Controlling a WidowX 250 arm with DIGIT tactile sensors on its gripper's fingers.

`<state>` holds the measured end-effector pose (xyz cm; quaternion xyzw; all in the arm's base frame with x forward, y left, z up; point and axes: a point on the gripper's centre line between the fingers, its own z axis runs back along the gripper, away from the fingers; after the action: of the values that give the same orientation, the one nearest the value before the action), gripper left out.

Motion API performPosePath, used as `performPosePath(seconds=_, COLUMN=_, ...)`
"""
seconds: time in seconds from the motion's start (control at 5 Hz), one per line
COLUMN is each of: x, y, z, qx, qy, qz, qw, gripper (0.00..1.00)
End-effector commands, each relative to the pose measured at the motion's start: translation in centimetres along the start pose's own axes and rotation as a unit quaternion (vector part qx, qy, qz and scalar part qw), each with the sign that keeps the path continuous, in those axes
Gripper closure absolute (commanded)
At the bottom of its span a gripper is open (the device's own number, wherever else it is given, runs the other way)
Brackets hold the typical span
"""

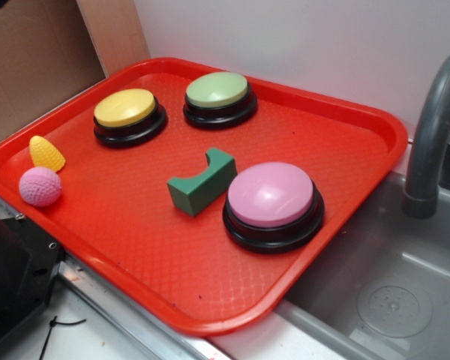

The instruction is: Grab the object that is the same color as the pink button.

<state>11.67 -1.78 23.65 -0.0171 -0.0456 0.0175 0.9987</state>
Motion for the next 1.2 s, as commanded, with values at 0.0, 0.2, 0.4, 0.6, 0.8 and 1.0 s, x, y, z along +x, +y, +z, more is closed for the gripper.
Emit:
performPosePath(seconds=0.0, x=0.0, y=0.0, z=0.0, qx=0.000, qy=0.000, qz=0.000, qw=1.000, gripper=0.00)
performPosePath(seconds=0.2, x=0.0, y=0.4, z=-1.9, qx=-0.015, qy=-0.021, qz=-0.006, qw=1.000, gripper=0.00)
performPosePath(seconds=0.4, x=0.1, y=0.7, z=-4.1, qx=-0.008, qy=-0.033, qz=-0.008, qw=0.999, gripper=0.00)
performPosePath(seconds=0.6, x=0.0, y=1.6, z=-6.4, qx=-0.008, qy=-0.029, qz=0.003, qw=1.000, gripper=0.00)
performPosePath(seconds=0.8, x=-0.3, y=3.3, z=-9.8, qx=-0.005, qy=-0.018, qz=0.047, qw=0.999, gripper=0.00)
performPosePath(seconds=1.0, x=-0.7, y=4.2, z=-12.0, qx=0.005, qy=0.011, qz=0.069, qw=0.998, gripper=0.00)
